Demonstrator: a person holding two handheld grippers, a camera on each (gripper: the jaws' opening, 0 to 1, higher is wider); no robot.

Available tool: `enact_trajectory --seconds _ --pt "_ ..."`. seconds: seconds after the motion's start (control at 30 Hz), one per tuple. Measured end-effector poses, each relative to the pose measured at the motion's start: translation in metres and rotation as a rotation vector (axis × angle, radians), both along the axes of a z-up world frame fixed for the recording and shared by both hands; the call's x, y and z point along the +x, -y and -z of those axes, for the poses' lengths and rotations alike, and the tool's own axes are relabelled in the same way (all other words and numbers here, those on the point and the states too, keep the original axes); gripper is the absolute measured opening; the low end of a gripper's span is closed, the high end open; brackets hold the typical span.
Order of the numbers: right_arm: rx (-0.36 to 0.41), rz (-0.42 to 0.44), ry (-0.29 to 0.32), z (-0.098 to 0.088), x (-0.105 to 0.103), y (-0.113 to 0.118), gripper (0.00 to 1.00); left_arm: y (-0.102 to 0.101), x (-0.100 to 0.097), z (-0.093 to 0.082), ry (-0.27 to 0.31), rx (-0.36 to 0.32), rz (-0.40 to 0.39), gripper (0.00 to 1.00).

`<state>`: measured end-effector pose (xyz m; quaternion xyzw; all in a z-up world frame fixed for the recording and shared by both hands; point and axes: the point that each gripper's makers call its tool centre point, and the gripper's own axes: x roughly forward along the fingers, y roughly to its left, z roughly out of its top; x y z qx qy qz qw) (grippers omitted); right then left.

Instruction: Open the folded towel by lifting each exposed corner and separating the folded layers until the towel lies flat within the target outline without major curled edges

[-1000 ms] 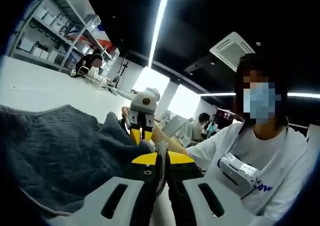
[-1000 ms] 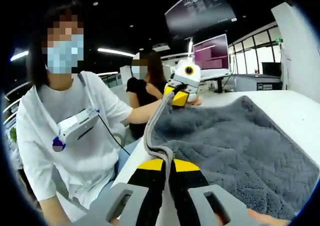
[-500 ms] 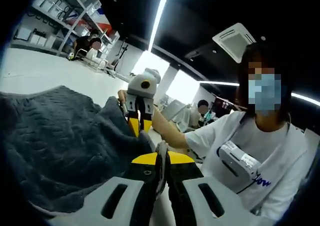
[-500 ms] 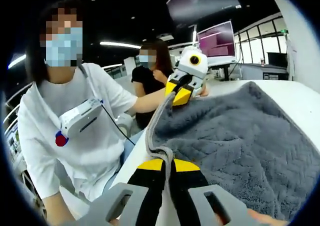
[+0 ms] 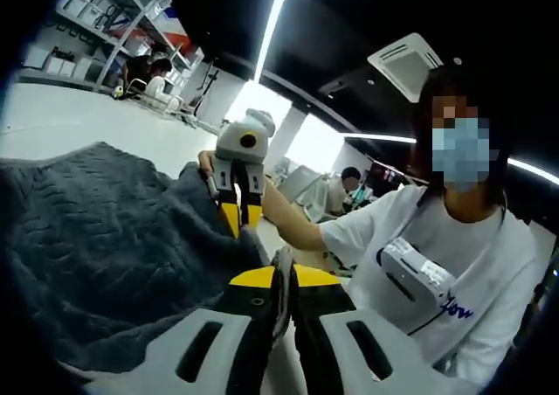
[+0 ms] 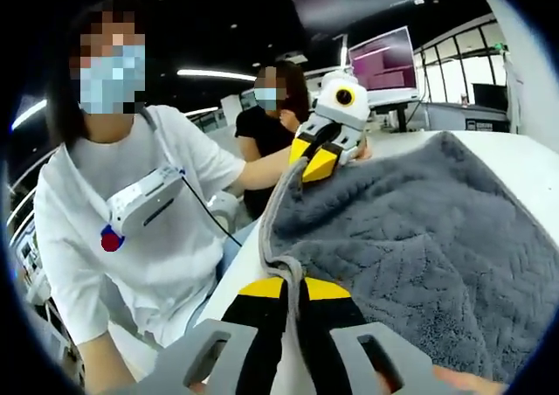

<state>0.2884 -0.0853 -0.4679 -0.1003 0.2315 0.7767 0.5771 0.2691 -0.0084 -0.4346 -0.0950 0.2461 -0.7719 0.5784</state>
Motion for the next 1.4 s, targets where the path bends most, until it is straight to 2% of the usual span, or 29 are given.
enact_trajectory --seconds 0.33,0.43,0.63,0.7,0.83,1.03,1.13,1.3,1.4 --pt "0.039 -0.009 0.005 -0.007 -0.004 -0.001 0.04 0.001 0.003 -0.004 0.046 -0.048 -0.001 0.06" --pt "0.045 -0.021 -0.013 -0.009 -0.006 0.001 0.05 0.002 -0.003 -0.006 0.007 -0.067 0.024 0.11" --pt "0.076 -0.022 -0.012 -0.014 -0.008 -0.001 0.07 0.008 -0.004 -0.002 0.003 -0.065 0.022 0.18" --pt "0.086 -0.021 -0.009 -0.015 -0.008 -0.002 0.07 0.009 -0.003 -0.006 -0.007 -0.084 0.017 0.21" --pt "0.116 -0.028 -0.015 -0.022 -0.006 0.000 0.12 0.008 -0.002 -0.022 -0.032 -0.164 0.008 0.27" --pt "0.180 -0.014 -0.013 -0.036 -0.003 -0.001 0.21 0.007 0.017 -0.024 0.010 -0.186 -0.064 0.33" --pt "0.194 0.031 0.020 -0.035 0.005 -0.004 0.28 0.008 0.024 -0.025 0.036 -0.195 -0.098 0.38" --pt "0.206 0.076 0.040 -0.036 0.012 -0.007 0.35 0.003 0.033 -0.042 0.011 -0.275 -0.135 0.48" --pt "0.222 0.112 0.065 -0.039 0.018 -0.008 0.36 0.000 0.045 -0.044 0.048 -0.285 -0.195 0.49"
